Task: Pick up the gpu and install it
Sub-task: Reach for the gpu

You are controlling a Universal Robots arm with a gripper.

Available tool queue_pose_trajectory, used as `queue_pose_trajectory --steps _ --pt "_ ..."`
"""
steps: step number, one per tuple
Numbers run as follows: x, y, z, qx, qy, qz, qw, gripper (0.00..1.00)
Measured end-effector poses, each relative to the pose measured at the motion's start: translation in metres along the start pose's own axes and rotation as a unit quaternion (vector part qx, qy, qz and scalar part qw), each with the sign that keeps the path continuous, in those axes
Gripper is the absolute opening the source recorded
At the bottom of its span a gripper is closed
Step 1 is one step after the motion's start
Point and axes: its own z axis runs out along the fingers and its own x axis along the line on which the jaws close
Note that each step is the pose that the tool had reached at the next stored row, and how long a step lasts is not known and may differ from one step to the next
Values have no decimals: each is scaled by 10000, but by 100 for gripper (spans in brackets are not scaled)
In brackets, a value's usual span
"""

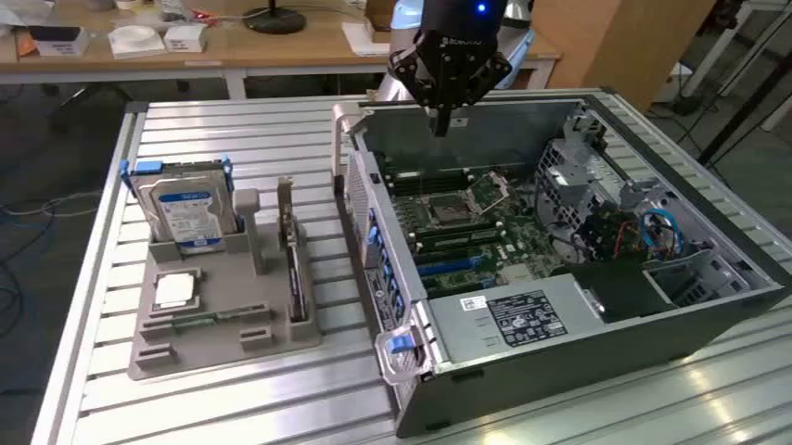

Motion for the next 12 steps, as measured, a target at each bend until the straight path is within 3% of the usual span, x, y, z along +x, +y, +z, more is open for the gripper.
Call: queue_pose_trajectory --steps 12 --pt "22 -2 -1 0 0 1 10000 11"
